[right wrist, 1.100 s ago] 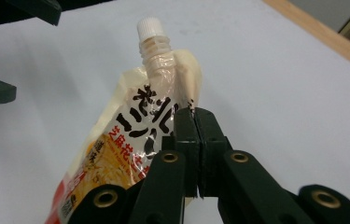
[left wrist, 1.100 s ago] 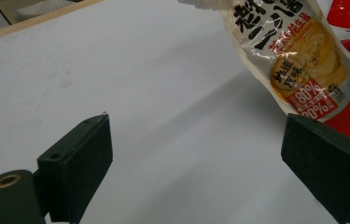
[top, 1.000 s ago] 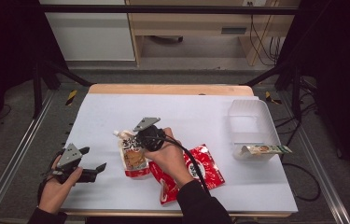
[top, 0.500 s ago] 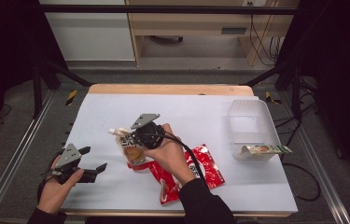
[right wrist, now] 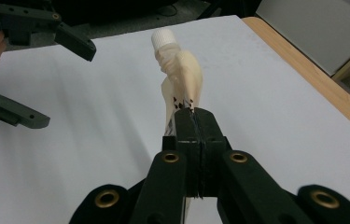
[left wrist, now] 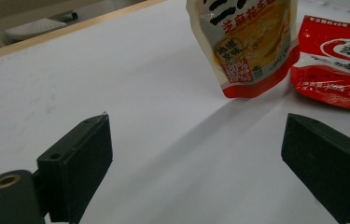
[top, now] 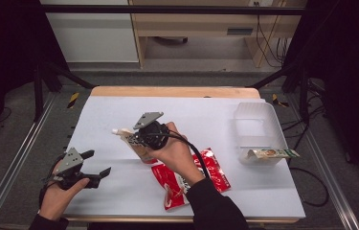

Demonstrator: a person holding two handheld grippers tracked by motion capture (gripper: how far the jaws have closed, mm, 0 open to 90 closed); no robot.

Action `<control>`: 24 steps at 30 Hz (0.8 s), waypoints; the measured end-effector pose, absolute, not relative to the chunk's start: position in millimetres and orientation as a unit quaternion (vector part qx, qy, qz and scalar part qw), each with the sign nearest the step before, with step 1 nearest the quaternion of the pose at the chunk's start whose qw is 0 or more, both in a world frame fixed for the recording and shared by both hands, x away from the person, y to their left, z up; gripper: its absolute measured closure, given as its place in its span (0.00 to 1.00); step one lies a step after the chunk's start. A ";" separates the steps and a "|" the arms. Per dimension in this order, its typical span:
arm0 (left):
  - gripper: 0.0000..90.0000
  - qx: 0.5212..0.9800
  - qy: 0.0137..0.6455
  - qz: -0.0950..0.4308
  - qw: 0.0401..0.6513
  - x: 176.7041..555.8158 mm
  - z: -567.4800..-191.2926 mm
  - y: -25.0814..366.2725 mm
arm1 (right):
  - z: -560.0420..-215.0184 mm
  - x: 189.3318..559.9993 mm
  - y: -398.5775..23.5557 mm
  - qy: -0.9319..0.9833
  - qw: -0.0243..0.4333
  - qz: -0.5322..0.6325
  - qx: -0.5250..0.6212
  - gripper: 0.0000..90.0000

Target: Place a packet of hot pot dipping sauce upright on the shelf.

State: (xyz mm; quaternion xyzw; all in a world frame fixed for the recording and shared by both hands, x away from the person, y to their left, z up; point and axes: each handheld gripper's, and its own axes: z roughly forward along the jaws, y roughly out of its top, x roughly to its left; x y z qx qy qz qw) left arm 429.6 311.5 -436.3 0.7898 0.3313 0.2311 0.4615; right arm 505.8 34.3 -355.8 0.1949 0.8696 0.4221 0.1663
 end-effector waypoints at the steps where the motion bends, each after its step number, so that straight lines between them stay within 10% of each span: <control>1: 0.09 0.787 0.332 0.232 0.465 428.4 -435.2 311.0 | -354.3 505.5 32.3 0.868 0.167 0.424 0.198 1.00; 24: 0.12 0.816 0.287 0.224 0.450 442.7 -405.6 271.3 | -336.2 498.9 -18.5 0.858 0.173 0.438 0.206 1.00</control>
